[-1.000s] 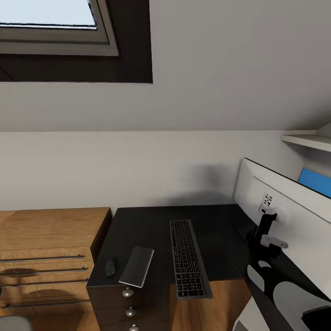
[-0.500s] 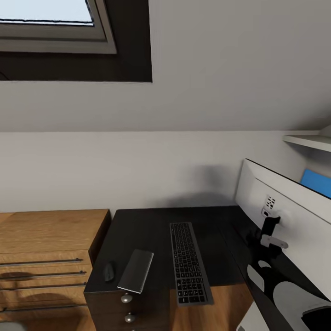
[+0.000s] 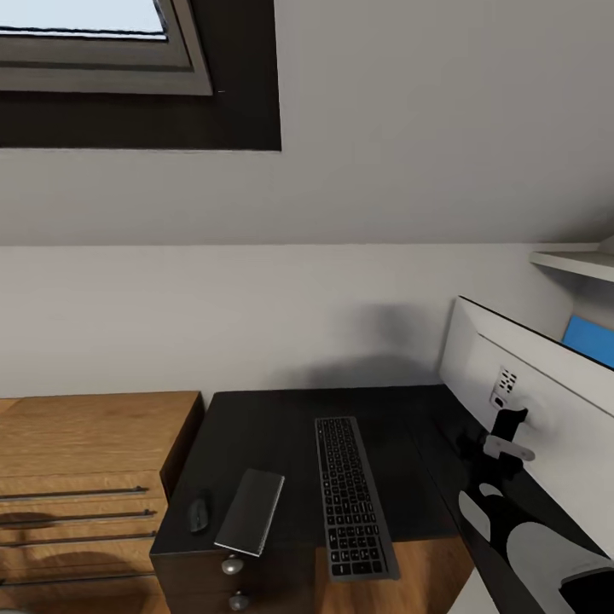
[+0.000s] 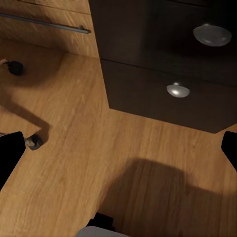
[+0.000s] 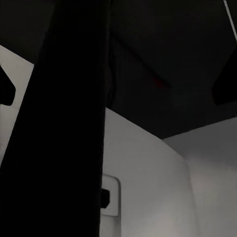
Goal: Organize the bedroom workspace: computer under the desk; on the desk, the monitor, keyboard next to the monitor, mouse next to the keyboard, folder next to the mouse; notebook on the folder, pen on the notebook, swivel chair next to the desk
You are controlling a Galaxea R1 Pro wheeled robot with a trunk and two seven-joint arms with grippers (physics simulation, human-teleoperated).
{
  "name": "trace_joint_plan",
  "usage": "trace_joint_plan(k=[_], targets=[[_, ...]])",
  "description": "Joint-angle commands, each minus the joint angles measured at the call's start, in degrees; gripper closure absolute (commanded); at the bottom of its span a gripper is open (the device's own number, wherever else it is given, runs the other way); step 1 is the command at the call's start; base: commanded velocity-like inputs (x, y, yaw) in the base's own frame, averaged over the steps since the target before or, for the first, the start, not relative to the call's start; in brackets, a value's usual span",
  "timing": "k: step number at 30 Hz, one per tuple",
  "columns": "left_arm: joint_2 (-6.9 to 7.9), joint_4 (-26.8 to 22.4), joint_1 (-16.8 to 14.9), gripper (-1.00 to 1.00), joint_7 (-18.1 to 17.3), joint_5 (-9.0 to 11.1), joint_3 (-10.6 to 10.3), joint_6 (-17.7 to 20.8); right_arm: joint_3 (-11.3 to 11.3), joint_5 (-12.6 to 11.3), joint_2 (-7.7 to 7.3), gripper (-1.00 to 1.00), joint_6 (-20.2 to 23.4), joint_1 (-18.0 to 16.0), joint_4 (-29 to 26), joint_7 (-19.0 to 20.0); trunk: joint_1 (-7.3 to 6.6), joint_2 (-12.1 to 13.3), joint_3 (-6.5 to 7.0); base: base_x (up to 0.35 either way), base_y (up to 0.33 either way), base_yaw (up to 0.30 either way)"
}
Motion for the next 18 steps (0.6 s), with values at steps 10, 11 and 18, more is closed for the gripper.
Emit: trace_joint_plan(k=[10,11,18], targets=[[0.07,-0.1,-0.02,-1.0,0.54,0.4,-0.52,-0.14,0.5,-0.4,-1.42,-1.0,0.23,-0.04,-0.02,-0.36,0.02,-0.06,-0.07,0.01,0.0,0.0],[0.07,-0.1,-0.02,-1.0,0.54,0.4,-0.52,-0.16,0.49,-0.43,-1.65,-1.0,0.27,-0.04,-0.02,-0.37,0.02,-0.06,-0.07,0.0,0.0,0.0],[0.07,-0.1,-0.02,-1.0,0.51,0.4,-0.51,-0.14,0.49,-0.42,-2.06,-1.0,0.37,-0.04,-0.02,-0.33,0.02,-0.06,-0.07,0.0,0.0,0.0]])
